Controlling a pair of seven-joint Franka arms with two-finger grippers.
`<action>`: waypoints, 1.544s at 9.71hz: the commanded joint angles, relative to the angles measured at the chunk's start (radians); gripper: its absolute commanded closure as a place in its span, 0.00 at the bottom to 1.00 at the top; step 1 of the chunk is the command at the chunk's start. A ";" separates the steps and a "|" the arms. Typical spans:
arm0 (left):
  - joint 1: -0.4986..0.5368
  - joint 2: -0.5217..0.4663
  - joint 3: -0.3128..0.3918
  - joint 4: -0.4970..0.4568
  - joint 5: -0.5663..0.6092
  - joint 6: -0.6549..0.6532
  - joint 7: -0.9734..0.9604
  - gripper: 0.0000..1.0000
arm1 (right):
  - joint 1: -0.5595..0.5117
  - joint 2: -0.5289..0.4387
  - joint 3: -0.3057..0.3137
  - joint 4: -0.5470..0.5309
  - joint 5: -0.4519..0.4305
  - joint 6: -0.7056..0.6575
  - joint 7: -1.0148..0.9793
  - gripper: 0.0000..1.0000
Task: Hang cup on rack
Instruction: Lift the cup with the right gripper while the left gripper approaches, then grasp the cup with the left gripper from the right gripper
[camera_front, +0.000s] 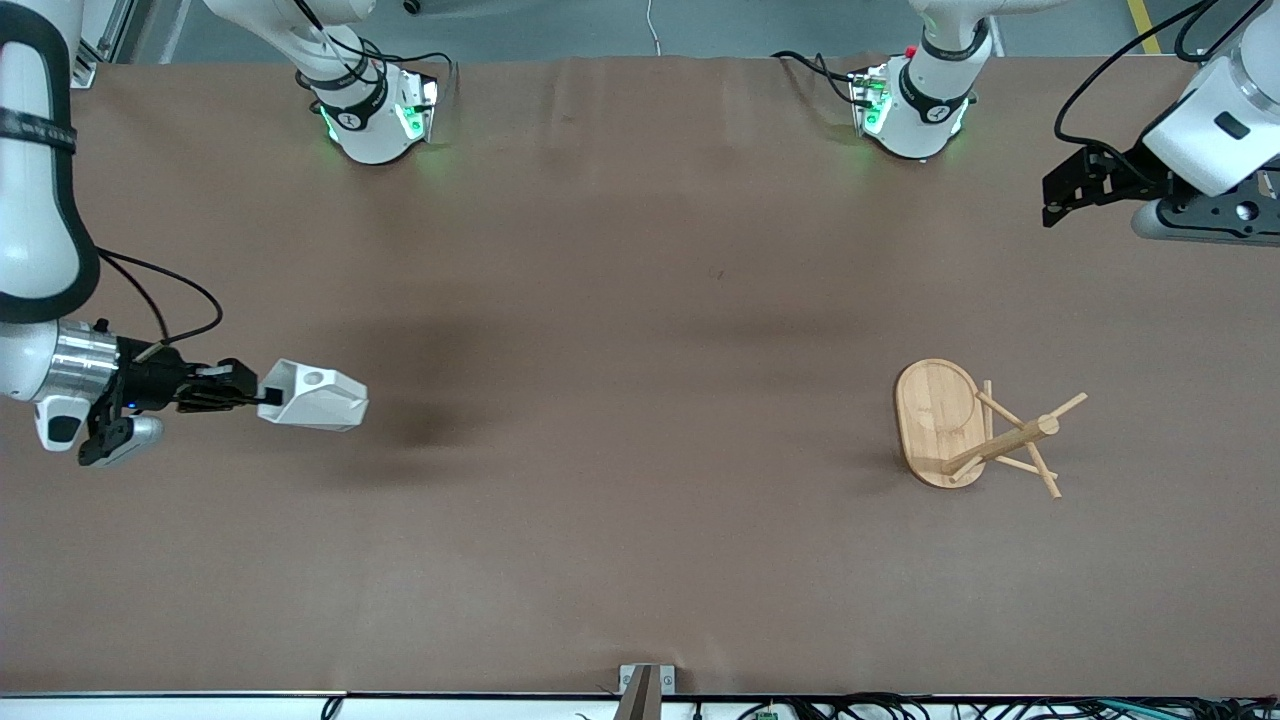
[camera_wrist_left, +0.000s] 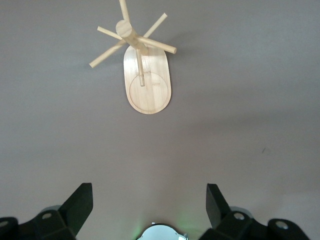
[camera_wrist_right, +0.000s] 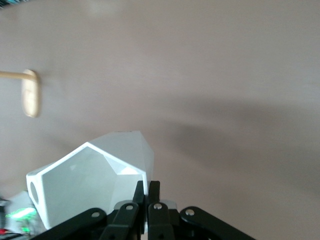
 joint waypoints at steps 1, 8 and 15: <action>-0.056 0.041 -0.042 -0.005 -0.018 -0.011 0.036 0.00 | 0.039 -0.029 0.035 0.029 0.097 -0.015 0.141 1.00; -0.512 0.133 -0.062 0.000 -0.104 0.326 0.188 0.00 | 0.012 -0.020 0.323 -0.018 0.536 -0.026 0.257 1.00; -0.654 0.221 -0.064 0.000 -0.015 0.550 0.313 0.00 | 0.039 -0.006 0.428 -0.066 0.527 -0.206 0.196 1.00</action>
